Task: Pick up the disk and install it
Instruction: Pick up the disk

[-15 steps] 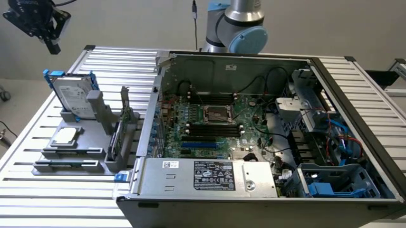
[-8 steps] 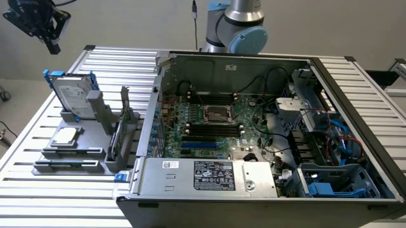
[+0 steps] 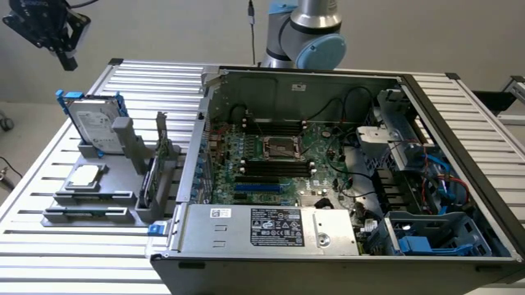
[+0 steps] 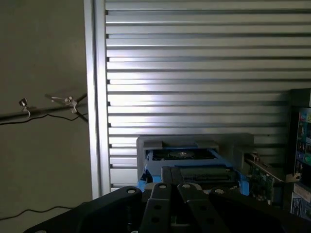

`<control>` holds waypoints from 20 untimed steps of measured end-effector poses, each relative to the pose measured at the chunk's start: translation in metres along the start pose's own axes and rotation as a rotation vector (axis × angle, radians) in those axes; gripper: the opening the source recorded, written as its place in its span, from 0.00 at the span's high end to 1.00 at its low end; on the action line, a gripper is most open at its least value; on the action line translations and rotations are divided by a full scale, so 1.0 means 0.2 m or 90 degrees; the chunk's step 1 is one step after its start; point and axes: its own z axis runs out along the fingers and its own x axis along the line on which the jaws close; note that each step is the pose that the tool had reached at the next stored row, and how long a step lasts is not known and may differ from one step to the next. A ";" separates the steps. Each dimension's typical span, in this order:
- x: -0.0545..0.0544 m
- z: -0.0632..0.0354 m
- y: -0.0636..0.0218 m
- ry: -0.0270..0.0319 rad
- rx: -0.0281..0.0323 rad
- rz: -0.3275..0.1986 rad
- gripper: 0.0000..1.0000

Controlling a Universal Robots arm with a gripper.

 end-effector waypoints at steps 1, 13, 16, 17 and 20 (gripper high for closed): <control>0.00 0.001 -0.001 -0.0002 -0.0001 -0.004 0.89; 0.00 0.006 -0.002 -0.0045 0.0000 -0.131 0.89; 0.00 0.008 -0.002 -0.0057 0.0000 -0.166 0.89; 0.00 0.008 -0.002 -0.0061 0.0000 -0.177 0.89; 0.00 0.009 -0.002 -0.0073 0.0001 -0.212 0.89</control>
